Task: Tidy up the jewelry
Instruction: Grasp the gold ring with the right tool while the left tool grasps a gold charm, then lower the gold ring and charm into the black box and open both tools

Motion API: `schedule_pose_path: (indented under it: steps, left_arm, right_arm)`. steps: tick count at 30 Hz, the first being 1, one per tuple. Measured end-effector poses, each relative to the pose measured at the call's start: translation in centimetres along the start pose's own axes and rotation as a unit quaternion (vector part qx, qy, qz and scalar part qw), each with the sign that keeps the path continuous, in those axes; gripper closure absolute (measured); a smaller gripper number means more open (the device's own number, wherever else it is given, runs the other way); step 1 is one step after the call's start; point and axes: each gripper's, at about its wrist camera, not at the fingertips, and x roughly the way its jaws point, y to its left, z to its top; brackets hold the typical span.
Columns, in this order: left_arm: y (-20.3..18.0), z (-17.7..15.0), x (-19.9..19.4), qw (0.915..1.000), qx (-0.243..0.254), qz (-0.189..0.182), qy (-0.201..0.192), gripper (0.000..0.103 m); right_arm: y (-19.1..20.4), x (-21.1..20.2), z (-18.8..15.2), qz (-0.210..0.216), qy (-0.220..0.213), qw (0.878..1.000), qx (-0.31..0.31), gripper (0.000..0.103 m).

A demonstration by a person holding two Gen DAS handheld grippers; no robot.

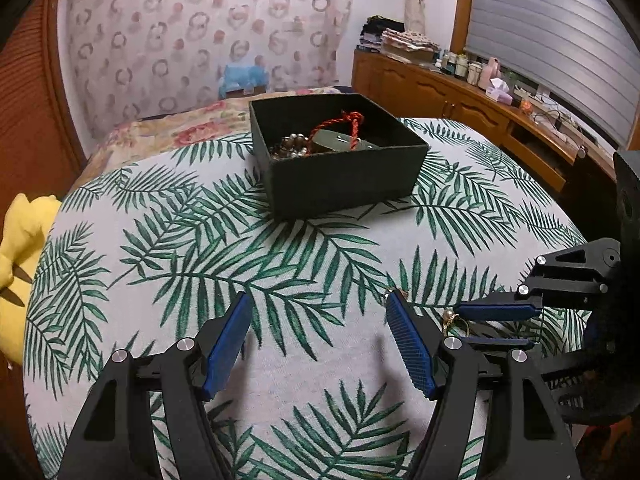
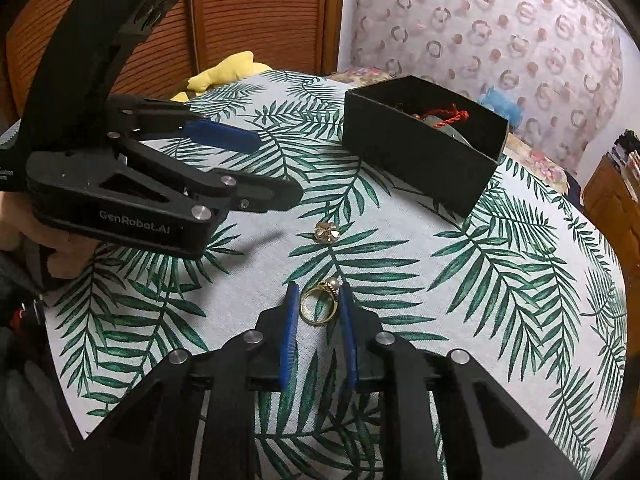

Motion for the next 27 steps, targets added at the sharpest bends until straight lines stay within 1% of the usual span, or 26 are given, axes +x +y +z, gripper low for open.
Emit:
schedule_pose_path:
  steps: [9,12,14,16,17,19,21,23,27]
  left_arm:
    - [-2.2,0.1,0.5,0.9994,0.018,-0.027,0.009,0.037]
    - [-3.0,0.1,0.9,0.9989,0.029,-0.035,0.014,0.048]
    - [-3.5,0.2,1.2,0.9985,0.035,-0.04,0.015,0.059]
    - [-3.8,0.3,1.6,0.9981,0.04,-0.042,0.019,0.066]
    - [-3.9,0.3,1.7,0.998,0.042,-0.042,0.02,0.073]
    - [-4.1,0.2,2.0,0.9976,0.046,-0.046,0.023,0.082]
    - [-4.2,0.2,2.2,0.9975,0.05,-0.045,0.02,0.083]
    - [-4.3,0.3,2.2,0.9975,0.053,-0.042,0.019,0.088]
    - [-4.2,0.3,2.1,0.9975,0.05,-0.047,0.015,0.09]
  right_arm:
    - [-2.5,-2.1,-0.8,-0.008,-0.02,0.999,0.029,0.081]
    - [-3.5,-2.6,-1.1,-0.006,-0.024,0.999,0.04,0.081]
    - [-3.9,-2.8,-1.2,-0.01,-0.027,0.999,0.046,0.081]
    - [-4.3,-3.1,-1.4,-0.013,-0.03,0.998,0.05,0.081]
    - [-4.5,-3.1,-1.5,-0.013,-0.03,0.998,0.051,0.081]
    - [-4.8,-3.3,-1.6,-0.015,-0.031,0.998,0.053,0.081]
    - [-4.9,-3.2,-1.6,-0.016,-0.032,0.998,0.056,0.081]
    - [-5.0,-3.3,-1.7,-0.016,-0.032,0.998,0.056,0.081]
    - [-5.1,-3.3,-1.7,-0.014,-0.034,0.998,0.057,0.081]
